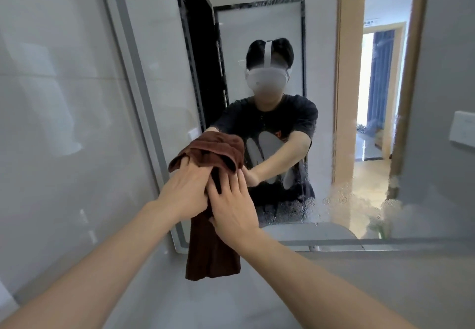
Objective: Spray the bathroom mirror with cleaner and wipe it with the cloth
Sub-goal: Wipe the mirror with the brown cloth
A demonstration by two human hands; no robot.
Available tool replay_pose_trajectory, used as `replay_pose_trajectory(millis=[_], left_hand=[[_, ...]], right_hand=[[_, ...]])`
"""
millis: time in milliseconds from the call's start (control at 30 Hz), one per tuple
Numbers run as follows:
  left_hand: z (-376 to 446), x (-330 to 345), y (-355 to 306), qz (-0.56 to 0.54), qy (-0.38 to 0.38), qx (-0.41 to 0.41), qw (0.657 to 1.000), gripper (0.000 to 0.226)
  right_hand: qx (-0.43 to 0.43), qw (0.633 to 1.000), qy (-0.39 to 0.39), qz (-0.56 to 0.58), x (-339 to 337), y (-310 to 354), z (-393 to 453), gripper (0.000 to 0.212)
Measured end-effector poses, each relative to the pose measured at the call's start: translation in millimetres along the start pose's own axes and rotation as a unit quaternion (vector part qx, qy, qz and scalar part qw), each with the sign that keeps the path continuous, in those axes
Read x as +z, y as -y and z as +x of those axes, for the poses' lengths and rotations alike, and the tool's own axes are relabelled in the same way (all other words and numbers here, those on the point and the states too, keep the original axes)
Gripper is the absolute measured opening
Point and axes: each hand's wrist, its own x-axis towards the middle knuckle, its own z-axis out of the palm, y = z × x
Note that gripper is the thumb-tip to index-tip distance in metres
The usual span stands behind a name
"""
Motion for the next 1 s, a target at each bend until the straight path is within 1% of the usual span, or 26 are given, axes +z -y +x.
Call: replay_pose_trajectory(millis=[100,200,267,400,467,500,567,633,767,867,1000], left_hand=[[-6,3,-1,0.074,0.007,-0.009,0.997,0.089],[-7,10,-13,0.119,-0.026,-0.010,0.993,0.088],[-3,14,-27,0.126,-0.044,-0.004,0.991,0.085],[16,16,-62,0.112,-0.076,0.035,0.990,0.084],[27,18,-79,0.119,-0.077,0.056,0.988,0.092],[32,20,-89,0.124,-0.071,0.064,0.988,0.099],[40,27,-111,0.137,-0.054,0.081,0.986,0.112],[47,35,-135,0.149,-0.049,0.099,0.983,0.117],[65,46,-186,0.146,-0.069,0.128,0.978,0.116],[76,52,-221,0.144,-0.076,0.143,0.976,0.114],[86,62,-262,0.127,-0.083,0.147,0.977,0.112]], right_hand=[[-0.046,0.998,0.005,-0.032,0,-23,-4,0.096],[-0.087,0.995,0.009,-0.043,-9,-47,-7,0.100],[-0.095,0.994,0.004,-0.063,-17,-63,-10,0.100],[-0.081,0.990,0.010,-0.111,-36,-106,-20,0.094],[-0.072,0.988,0.023,-0.132,-47,-129,-25,0.096],[-0.065,0.987,0.026,-0.142,-53,-140,-29,0.099],[-0.045,0.985,0.031,-0.166,-64,-160,-40,0.117],[-0.029,0.984,0.024,-0.171,-79,-180,-53,0.127],[-0.001,0.976,0.000,-0.217,-100,-224,-79,0.130],[0.026,0.972,0.018,-0.233,-111,-254,-96,0.132],[0.043,0.968,0.054,-0.239,-122,-292,-116,0.125]])
